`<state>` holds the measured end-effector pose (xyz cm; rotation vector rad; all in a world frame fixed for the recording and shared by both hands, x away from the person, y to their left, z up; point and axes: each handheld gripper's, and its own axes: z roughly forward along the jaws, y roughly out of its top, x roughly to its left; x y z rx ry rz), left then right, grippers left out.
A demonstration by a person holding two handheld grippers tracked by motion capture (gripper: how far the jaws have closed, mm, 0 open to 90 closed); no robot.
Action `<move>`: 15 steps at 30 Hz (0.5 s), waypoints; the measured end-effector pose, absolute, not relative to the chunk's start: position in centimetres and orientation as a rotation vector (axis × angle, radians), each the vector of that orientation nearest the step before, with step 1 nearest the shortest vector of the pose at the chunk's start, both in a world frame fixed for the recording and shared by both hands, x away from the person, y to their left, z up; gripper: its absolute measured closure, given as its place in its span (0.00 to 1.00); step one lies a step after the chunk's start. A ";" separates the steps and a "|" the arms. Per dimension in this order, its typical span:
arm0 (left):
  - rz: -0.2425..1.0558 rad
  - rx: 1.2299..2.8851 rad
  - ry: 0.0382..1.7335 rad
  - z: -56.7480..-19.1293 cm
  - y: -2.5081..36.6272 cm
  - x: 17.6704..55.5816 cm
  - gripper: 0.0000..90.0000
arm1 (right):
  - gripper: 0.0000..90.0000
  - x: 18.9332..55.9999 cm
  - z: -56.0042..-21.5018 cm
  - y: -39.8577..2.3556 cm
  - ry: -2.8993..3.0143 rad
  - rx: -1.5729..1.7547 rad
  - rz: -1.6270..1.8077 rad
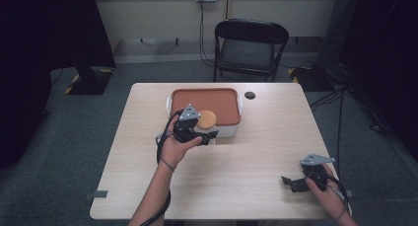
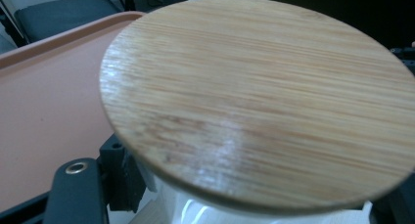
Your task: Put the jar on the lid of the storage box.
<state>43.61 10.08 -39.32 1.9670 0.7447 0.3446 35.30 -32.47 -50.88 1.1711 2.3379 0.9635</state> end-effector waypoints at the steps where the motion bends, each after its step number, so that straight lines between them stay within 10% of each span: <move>1: 0.344 1.962 0.745 -39.1 10.1 43.6 0.29 | 0.00 35.3 -50.9 -32.5 2.338 1.171 0.963; 15: 0.338 1.968 0.749 -38.2 10.1 44.1 0.29 | 0.00 35.3 -50.9 -32.5 2.338 1.171 0.964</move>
